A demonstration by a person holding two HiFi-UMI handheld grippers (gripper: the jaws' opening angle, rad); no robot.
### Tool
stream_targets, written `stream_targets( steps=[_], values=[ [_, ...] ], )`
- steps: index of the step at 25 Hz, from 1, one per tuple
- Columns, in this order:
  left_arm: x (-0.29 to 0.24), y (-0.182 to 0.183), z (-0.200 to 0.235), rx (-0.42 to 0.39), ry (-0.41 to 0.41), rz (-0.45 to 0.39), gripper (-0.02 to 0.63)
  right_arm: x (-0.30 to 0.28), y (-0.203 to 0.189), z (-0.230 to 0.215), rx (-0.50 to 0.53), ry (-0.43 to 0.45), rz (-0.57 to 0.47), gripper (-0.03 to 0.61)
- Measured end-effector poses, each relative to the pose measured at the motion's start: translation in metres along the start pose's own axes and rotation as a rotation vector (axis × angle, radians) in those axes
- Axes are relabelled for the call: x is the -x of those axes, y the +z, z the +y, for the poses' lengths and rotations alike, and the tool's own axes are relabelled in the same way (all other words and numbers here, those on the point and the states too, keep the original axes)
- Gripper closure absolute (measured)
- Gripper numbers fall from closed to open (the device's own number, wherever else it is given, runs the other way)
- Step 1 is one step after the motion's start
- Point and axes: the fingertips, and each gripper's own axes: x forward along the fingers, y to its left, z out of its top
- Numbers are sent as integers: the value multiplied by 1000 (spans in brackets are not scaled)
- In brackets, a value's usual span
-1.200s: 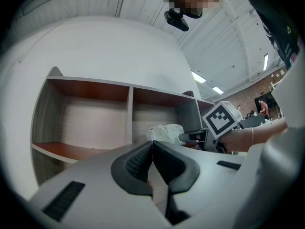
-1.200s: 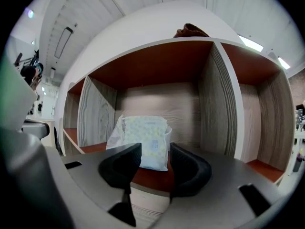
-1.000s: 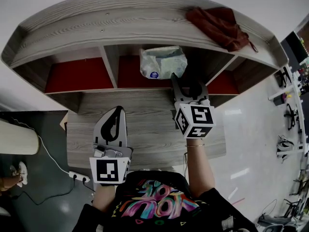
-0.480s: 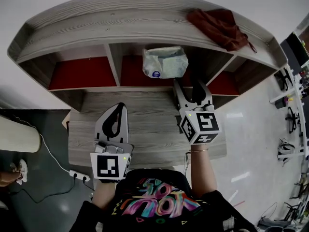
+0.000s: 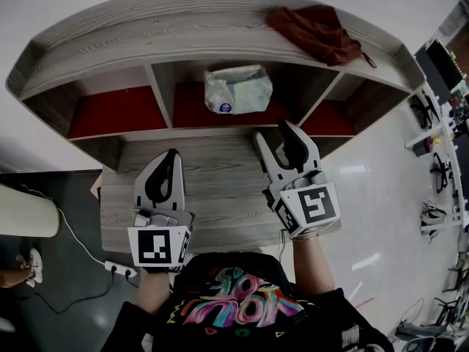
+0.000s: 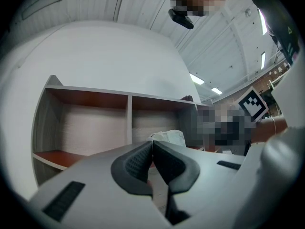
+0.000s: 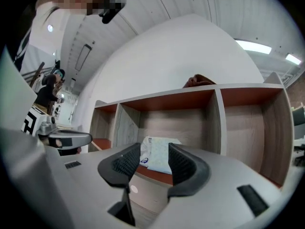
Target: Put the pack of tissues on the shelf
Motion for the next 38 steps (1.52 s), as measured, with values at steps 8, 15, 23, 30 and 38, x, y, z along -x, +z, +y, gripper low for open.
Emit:
stream_targets(
  steps=[8,15,23,30,38],
  values=[
    [3,-2,-6,3,-23,4,589,37,8,12,4,23,-17,420],
    [6,-6,-8,2,-28,14,589,57,6,22,-2,65,-80,453],
    [13,-18,-14,-2,-42,39,589,75,-16,22,-32,49,-48,505],
    [16,-26,-18,7,-49,54,589,87,-38,20,-32,43,-9,561],
    [20,-35,-21,12,-67,83,589,86,-38,18,-73,18,-16,561]
  ],
)
